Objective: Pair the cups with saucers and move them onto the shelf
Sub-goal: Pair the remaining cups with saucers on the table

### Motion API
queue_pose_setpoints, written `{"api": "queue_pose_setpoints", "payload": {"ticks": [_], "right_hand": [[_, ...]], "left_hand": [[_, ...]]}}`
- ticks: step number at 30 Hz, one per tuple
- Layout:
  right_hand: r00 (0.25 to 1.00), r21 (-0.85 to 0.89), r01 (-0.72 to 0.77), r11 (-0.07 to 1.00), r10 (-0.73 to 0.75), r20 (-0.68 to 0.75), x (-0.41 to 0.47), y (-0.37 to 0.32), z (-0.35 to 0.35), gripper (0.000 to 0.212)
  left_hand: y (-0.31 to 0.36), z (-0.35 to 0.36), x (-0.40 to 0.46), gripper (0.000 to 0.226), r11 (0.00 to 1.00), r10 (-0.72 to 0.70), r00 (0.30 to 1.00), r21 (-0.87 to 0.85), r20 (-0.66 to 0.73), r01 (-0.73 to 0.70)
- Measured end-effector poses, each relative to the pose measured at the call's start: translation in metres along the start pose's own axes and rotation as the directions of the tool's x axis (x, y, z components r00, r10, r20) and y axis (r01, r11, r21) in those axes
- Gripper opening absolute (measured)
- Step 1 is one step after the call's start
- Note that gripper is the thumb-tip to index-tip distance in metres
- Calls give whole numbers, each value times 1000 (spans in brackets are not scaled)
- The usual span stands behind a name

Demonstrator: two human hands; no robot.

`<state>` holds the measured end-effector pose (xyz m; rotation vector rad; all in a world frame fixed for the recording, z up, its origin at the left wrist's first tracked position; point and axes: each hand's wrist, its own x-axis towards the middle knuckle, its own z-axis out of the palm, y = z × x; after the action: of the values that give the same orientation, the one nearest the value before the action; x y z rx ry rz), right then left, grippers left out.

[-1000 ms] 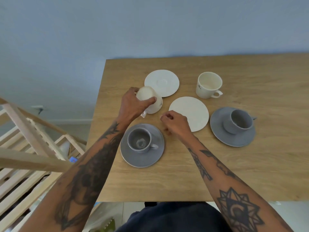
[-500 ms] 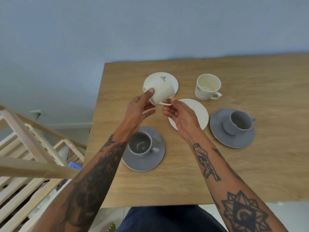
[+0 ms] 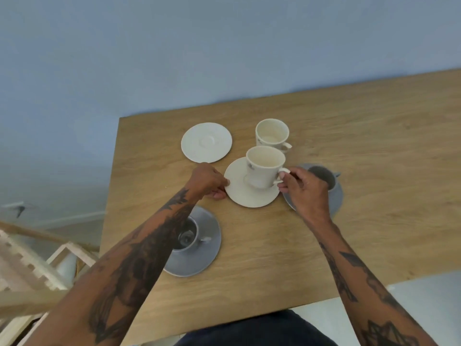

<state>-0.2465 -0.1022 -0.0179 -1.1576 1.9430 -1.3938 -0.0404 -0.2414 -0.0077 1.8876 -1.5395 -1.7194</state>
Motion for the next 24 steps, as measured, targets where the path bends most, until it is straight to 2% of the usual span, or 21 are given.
{"api": "queue_pose_setpoints", "payload": {"ticks": [7, 9, 14, 19, 24], "right_hand": [[992, -5, 122, 993, -122, 14, -11, 15, 14, 24], [989, -10, 146, 989, -146, 33, -16, 17, 18, 20], [984, -2, 158, 987, -157, 85, -41, 24, 17, 19], [975, -53, 196, 979, -189, 119, -76, 26, -7, 17], [960, -147, 261, 954, -241, 141, -100, 29, -29, 18]], "left_hand": [[-4, -4, -5, 16, 993, -96, 995, -69, 36, 98], [-8, -8, -8, 15, 993, -105, 993, -42, 56, 107], [-12, -12, -17, 20, 988, -100, 989, 130, 106, 86], [-8, 1, -26, 26, 949, -64, 979, 314, 194, 0], [-4, 16, -30, 26, 926, -71, 968, 378, 242, -26]]}}
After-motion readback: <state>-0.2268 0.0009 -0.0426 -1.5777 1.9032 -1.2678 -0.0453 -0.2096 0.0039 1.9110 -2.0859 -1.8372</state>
